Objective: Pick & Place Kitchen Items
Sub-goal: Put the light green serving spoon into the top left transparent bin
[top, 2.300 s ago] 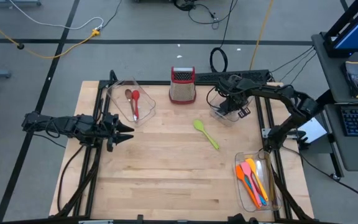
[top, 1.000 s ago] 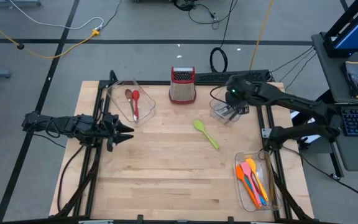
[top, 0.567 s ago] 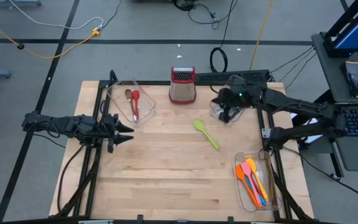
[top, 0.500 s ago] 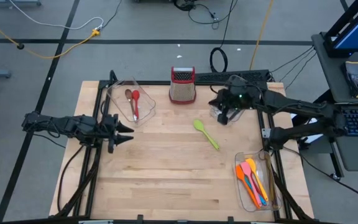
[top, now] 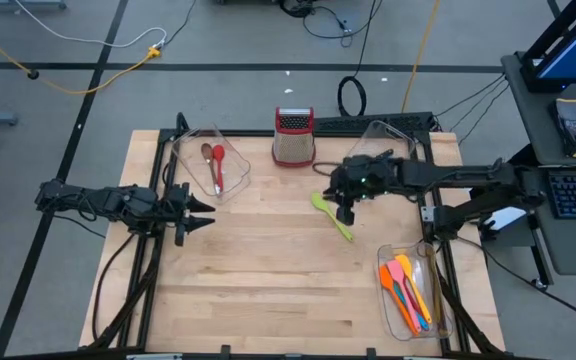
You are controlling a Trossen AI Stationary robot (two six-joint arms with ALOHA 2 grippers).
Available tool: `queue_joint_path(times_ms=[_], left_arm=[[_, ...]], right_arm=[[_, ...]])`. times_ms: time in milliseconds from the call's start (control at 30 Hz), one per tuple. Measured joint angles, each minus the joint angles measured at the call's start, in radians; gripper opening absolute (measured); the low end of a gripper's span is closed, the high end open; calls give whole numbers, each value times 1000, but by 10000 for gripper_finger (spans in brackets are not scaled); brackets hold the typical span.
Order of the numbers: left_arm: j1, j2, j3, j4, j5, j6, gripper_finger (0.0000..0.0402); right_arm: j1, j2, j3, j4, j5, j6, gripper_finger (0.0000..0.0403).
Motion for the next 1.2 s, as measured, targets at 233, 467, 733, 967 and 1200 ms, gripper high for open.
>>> queue_joint_path(times_ms=[233, 467, 733, 967, 1200], left_arm=[[0, 0, 0, 2, -25, 0, 177], [0, 0, 0, 2, -53, 2, 177], [0, 0, 0, 1, -52, 14, 177], [0, 0, 0, 1, -44, 45, 177], [0, 0, 0, 1, -71, 42, 177]], right_arm=[[55, 69, 0, -120, 1, 17, 130], [110, 130, 0, -217, -3, 76, 193], [124, 234, 0, -216, -50, 120, 224], [96, 297, -1, -216, 0, 127, 224], [19, 332, 0, -200, 1, 135, 224]])
